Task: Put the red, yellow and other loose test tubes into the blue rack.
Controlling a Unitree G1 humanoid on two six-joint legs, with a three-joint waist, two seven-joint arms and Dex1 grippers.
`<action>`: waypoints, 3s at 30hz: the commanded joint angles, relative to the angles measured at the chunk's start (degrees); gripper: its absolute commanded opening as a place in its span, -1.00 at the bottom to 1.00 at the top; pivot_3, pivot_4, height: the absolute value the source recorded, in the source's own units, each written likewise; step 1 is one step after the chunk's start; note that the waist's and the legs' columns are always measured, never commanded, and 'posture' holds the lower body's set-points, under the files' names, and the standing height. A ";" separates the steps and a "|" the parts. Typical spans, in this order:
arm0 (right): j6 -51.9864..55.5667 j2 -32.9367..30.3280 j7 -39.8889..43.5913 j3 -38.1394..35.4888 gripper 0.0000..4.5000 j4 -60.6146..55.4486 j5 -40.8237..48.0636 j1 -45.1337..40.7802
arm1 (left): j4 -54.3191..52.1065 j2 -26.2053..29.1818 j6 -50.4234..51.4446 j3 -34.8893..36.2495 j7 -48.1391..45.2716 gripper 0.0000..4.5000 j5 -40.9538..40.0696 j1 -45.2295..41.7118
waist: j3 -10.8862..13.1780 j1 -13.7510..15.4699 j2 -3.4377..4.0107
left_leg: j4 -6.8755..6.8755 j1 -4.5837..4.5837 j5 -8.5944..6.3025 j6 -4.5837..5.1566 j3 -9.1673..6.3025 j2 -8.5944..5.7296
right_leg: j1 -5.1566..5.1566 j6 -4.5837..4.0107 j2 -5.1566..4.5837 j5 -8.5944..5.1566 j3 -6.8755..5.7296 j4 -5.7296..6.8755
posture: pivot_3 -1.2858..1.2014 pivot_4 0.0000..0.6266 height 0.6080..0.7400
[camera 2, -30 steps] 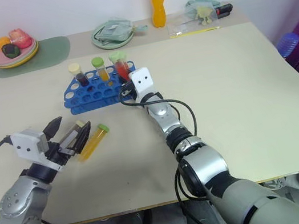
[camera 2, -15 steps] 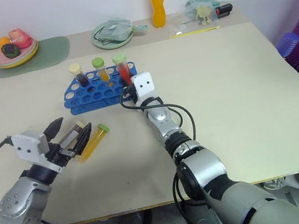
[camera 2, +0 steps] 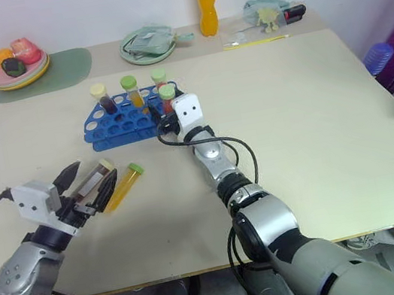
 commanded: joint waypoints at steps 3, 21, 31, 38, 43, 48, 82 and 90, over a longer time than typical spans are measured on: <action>3.14 -4.64 12.37 0.54 0.63 -17.89 6.62 6.48 | -6.92 5.87 9.03 2.71 1.63 1.00 -4.17 -3.30 | -0.01 0.23 -0.01 | 0.01 0.00 0.00 0.00 -0.08 -0.01 | 0.08 0.00 0.00 0.00 -0.02 -0.01 | 0.03 -0.52 0.83; 56.54 -42.07 55.49 12.57 0.63 -74.18 26.40 25.35 | 6.58 31.38 74.87 -19.62 9.64 1.00 -28.12 -55.47 | 0.10 0.02 -0.03 | 0.06 0.12 -0.01 0.03 -0.12 0.10 | 0.19 0.02 0.31 -0.02 0.07 0.00 | 0.03 -0.52 0.83; 58.87 -40.14 53.76 13.49 0.63 -77.21 25.93 25.41 | 19.20 29.10 74.87 -34.10 12.07 1.00 -33.46 -64.10 | 0.11 0.32 -0.08 | 0.12 0.02 0.03 -0.06 -0.15 0.09 | 0.13 0.02 0.25 -0.02 0.08 -0.02 | 0.03 -0.52 0.83; 58.35 -39.21 53.39 13.99 0.63 -77.10 25.14 25.20 | 24.96 28.73 74.87 -40.21 15.66 1.00 -34.64 -67.65 | 0.11 0.53 -0.08 | 0.15 0.00 0.04 -0.08 -0.15 0.08 | 0.10 0.02 0.23 -0.01 0.09 -0.02 | 0.03 -0.52 0.83; 57.64 -38.23 53.02 14.50 0.63 -76.97 24.20 25.29 | 28.21 27.88 74.87 -42.53 17.27 1.00 -34.79 -69.33 | 0.11 0.55 -0.08 | 0.17 0.00 0.04 -0.08 -0.14 0.06 | 0.10 0.02 0.22 -0.01 0.09 -0.01 | 0.03 -0.52 0.83; 57.11 -37.50 52.95 15.02 0.63 -77.03 23.49 25.40 | 28.48 29.07 74.87 -44.83 17.63 1.00 -38.78 -69.82 | 0.11 0.55 -0.09 | 0.17 -0.01 0.05 -0.09 -0.15 0.06 | 0.09 0.02 0.22 -0.01 0.10 0.00 | 0.03 -0.52 0.83; 57.39 -29.68 40.15 9.69 0.66 -72.31 22.01 24.79 | 4.21 13.12 14.01 -22.36 28.60 -0.70 4.31 -32.04 | 0.07 2.02 -0.10 | 0.14 0.01 0.08 -0.14 0.02 0.01 | 0.07 0.01 -0.03 0.00 0.13 -0.06 | 0.03 -0.52 0.83; 56.40 -26.83 37.69 10.61 0.66 -70.04 20.67 24.48 | 32.60 -8.79 -17.16 -25.61 37.34 -0.70 23.13 -39.80 | -0.01 3.39 -0.21 | 0.27 -0.05 0.09 0.00 -0.06 -0.19 | 0.17 0.16 -0.09 0.17 0.00 -0.08 | 0.03 -0.52 0.83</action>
